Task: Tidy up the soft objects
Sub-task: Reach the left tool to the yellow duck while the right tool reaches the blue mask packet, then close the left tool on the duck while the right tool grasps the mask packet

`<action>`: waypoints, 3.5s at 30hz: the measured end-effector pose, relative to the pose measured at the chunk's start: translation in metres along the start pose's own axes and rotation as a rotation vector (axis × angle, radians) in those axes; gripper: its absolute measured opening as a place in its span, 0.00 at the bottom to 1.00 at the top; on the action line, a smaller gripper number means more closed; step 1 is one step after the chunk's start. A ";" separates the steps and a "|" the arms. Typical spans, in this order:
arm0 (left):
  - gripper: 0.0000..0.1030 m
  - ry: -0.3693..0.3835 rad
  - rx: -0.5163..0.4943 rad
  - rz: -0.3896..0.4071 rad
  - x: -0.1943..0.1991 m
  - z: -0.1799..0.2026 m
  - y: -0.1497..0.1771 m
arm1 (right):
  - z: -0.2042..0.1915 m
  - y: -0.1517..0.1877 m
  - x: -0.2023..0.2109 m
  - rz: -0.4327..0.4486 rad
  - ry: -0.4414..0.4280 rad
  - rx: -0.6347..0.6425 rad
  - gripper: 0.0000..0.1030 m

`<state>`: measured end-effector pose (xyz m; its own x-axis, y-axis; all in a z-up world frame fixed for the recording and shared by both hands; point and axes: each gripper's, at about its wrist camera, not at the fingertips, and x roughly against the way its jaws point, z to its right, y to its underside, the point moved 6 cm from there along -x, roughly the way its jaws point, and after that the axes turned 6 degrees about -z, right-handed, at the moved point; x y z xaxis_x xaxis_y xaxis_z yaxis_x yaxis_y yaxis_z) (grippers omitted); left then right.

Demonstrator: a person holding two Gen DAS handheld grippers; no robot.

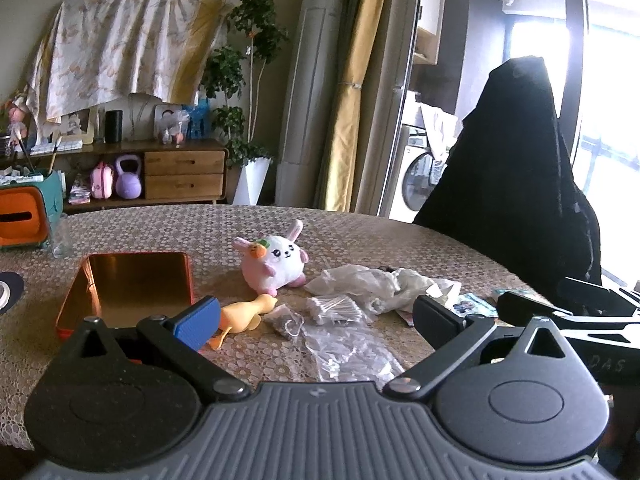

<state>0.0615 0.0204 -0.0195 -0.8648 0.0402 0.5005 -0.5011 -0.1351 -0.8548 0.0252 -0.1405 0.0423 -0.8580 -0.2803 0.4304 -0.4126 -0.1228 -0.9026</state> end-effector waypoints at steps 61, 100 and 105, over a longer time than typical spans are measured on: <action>0.67 -0.141 -0.265 -0.459 -0.269 -0.080 0.001 | 0.219 0.065 -0.233 -0.473 0.189 0.027 0.86; 0.28 -0.202 -0.219 -0.414 -0.253 -0.082 -0.006 | 0.227 0.051 -0.221 -0.388 0.151 -0.050 0.06; 0.29 -0.188 -0.186 -0.392 -0.238 -0.083 -0.014 | 0.224 0.033 -0.193 -0.346 0.140 -0.055 0.06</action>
<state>0.2713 0.0944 -0.1381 -0.5969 -0.1293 0.7919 -0.8008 0.0345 -0.5980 0.2456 -0.3035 -0.0728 -0.6972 -0.0977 0.7102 -0.6977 -0.1350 -0.7036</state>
